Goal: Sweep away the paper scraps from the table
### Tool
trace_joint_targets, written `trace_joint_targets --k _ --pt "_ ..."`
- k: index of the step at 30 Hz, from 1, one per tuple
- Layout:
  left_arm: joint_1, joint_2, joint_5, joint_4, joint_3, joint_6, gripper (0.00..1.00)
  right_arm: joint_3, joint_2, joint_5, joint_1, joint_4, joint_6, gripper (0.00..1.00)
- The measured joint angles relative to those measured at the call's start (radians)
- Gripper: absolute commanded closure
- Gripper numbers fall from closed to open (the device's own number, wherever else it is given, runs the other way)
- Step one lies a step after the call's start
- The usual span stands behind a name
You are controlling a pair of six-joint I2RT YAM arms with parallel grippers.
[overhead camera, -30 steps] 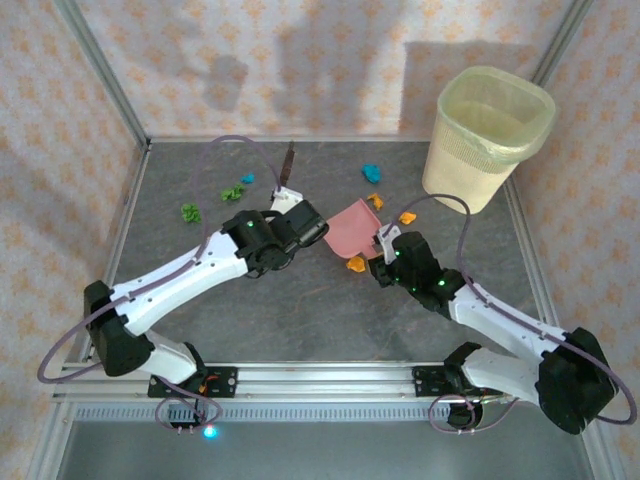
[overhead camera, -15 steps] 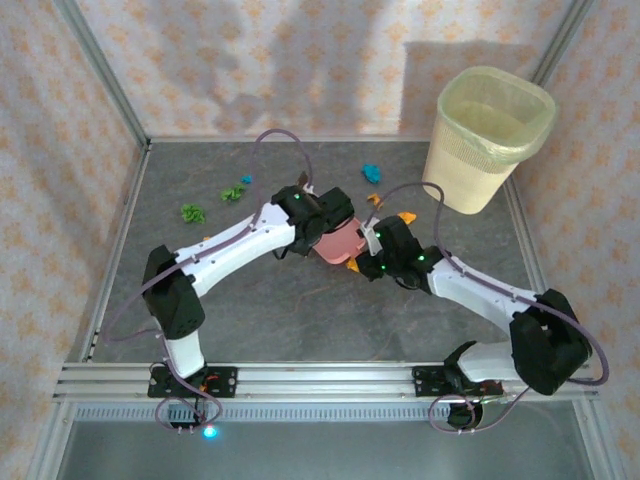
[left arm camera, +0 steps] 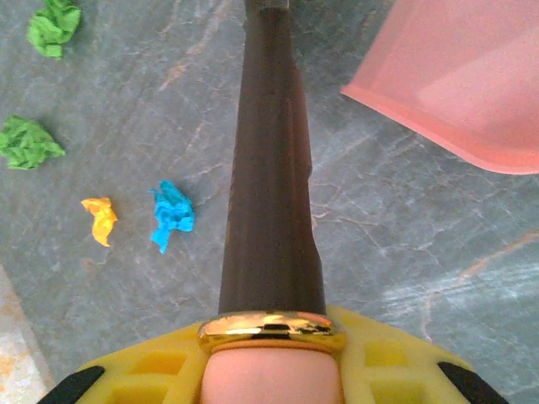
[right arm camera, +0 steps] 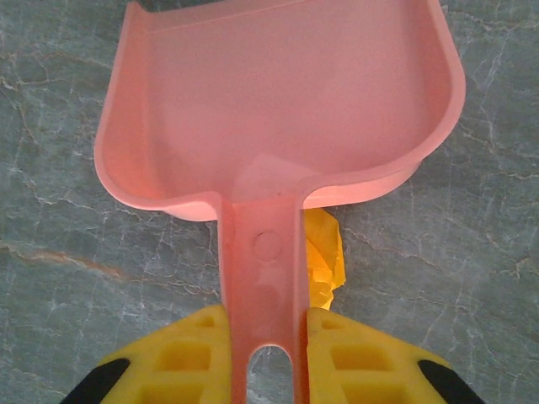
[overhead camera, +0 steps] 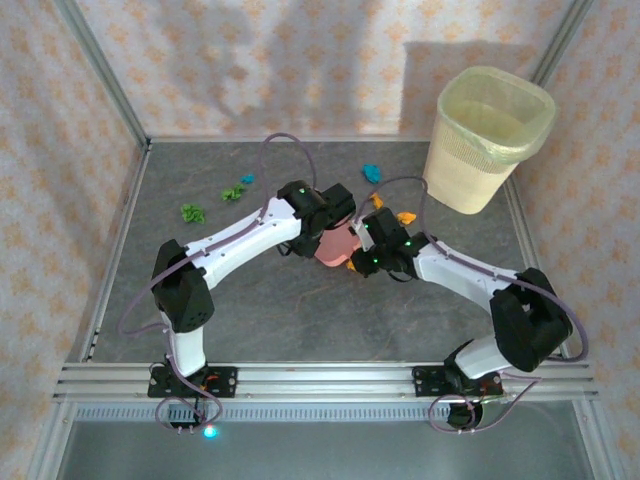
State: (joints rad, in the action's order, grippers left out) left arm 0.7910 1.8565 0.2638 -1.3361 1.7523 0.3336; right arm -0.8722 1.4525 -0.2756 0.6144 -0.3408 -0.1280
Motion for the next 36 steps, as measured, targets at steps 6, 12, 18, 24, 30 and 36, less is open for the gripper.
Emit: trace_joint_targets --k 6,12,18,24,30,36 --pt "0.001 -0.037 -0.111 0.036 -0.034 -0.019 1.0 0.0 0.009 -0.006 0.0 0.025 0.0 1.0" --pt "0.005 -0.115 -0.222 0.047 -0.046 -0.048 1.0 0.023 0.009 -0.006 0.0 0.061 0.0 1.0" --pt "0.019 -0.179 -0.188 0.03 -0.037 -0.041 1.0 0.049 0.002 -0.006 -0.004 0.097 0.0 1.0" --pt "0.013 -0.155 -0.036 0.008 0.058 -0.001 1.0 0.052 -0.004 -0.002 -0.007 0.108 0.0 1.0" --pt "0.006 0.048 0.098 -0.05 0.302 0.005 1.0 0.055 -0.005 0.003 -0.007 0.116 0.004 1.0" --pt "-0.024 0.266 0.144 -0.132 0.418 -0.019 1.0 0.08 -0.019 0.011 -0.007 0.134 0.012 1.0"
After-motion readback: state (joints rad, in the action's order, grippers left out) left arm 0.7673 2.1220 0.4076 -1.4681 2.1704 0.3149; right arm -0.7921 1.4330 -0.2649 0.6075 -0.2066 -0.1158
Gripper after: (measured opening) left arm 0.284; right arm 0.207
